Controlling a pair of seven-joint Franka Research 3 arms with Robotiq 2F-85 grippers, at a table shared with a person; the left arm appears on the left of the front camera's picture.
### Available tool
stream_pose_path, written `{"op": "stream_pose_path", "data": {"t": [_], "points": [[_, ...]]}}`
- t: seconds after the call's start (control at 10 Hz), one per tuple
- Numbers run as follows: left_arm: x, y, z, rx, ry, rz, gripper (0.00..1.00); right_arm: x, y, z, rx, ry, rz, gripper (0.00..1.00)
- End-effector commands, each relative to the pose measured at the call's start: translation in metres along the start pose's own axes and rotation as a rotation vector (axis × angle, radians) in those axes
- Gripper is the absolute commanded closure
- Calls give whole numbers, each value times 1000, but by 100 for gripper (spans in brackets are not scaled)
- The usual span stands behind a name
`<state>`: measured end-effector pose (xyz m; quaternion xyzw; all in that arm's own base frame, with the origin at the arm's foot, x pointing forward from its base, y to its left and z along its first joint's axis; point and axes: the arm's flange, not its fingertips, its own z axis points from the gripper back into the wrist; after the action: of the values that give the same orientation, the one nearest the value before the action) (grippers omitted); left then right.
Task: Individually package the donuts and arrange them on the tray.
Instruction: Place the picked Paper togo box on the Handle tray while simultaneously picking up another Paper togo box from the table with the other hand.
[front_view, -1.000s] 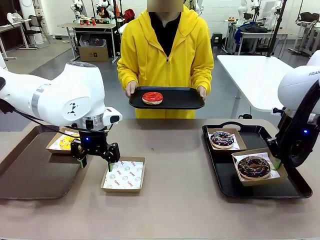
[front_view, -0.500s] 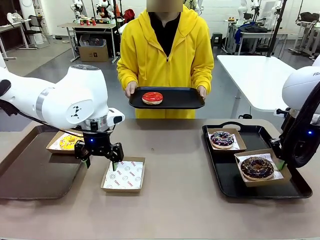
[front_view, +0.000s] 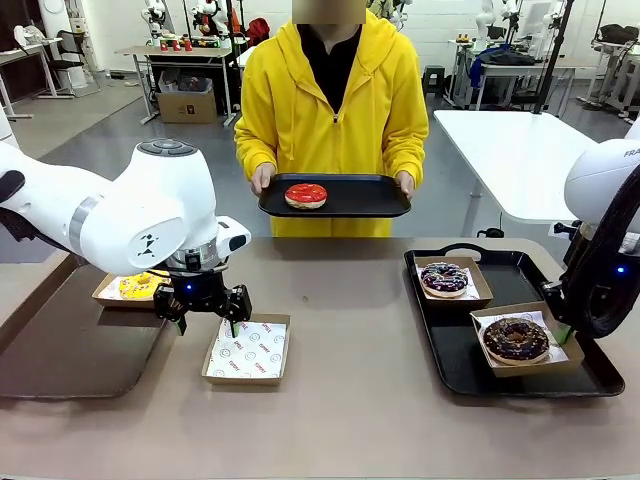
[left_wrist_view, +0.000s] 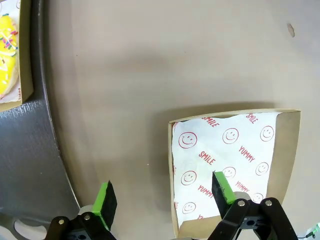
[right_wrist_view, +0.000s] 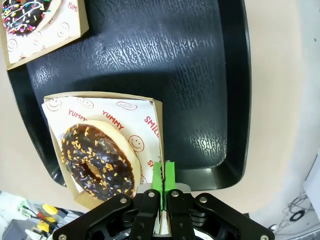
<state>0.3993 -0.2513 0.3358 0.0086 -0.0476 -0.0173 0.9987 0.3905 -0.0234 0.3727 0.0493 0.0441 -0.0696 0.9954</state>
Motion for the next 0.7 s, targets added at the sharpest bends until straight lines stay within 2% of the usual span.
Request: {"op": "stream_pose_path", "data": {"t": [0.0,0.6], "points": [[-4,-5,-9,8,-25,21,0,2,-5,-10,20,-15,26,99],[-3,-3,-14,-3,-12,-10,0,9,-5,-21,12,-61,35,99]]}}
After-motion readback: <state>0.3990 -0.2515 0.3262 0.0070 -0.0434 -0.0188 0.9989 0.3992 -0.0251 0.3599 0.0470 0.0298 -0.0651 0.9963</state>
